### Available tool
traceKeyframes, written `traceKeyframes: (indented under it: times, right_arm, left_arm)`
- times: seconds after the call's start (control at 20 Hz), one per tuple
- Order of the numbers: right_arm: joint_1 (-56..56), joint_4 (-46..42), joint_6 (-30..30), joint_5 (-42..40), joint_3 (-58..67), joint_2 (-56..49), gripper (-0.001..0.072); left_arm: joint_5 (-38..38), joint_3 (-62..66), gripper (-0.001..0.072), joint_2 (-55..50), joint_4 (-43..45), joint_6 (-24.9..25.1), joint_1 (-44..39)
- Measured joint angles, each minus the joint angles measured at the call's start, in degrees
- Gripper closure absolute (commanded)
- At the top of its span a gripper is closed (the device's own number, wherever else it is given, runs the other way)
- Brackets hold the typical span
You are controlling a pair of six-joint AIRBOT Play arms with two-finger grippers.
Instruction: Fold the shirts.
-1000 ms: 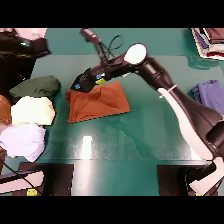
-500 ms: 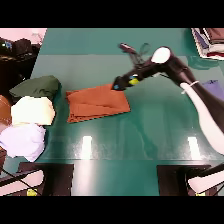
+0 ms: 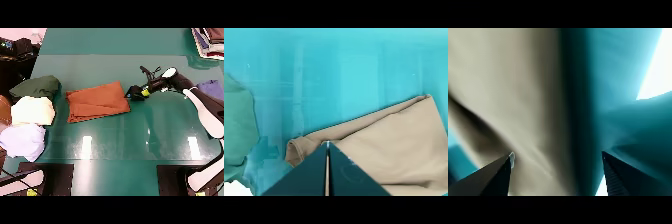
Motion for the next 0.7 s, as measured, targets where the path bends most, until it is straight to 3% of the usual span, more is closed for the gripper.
traceKeyframes:
  times: [0.05, 0.15, 0.25, 0.35, 0.4, 0.7]
  right_arm:
    - [0.6, 2.5, -0.4, -0.3, -0.1, -1.2, 0.0096]
    - [2.1, 5.5, -1.3, -1.9, -0.2, -2.9, 0.0203]
    - [3.5, 7.4, -2.1, -3.5, -0.3, -3.8, 0.0236]
    - [4.6, 7.6, -2.8, -5.2, -0.5, -4.5, 0.0597]
    - [5.0, 7.7, -3.3, -5.6, -0.5, -4.5, 0.0682]
    - [3.2, 5.4, -6.0, -10.9, -0.6, 1.4, 0.0696]
  left_arm:
    - [0.0, 0.0, 0.0684, 0.0, 0.0, 0.0, 0.0]
    - [0.0, 0.0, 0.0684, 0.0, -0.2, 0.0, 0.0]
    - [0.0, 0.0, 0.0684, 0.0, -0.6, 0.0, 0.0]
    - [0.0, 0.0, 0.0684, 0.0, -1.2, 0.0, 0.0]
    - [0.0, 0.0, 0.0685, 0.0, -1.4, 0.0, 0.0]
    - [-0.2, 0.0, 0.0685, 0.0, -1.8, 0.0, -1.9]
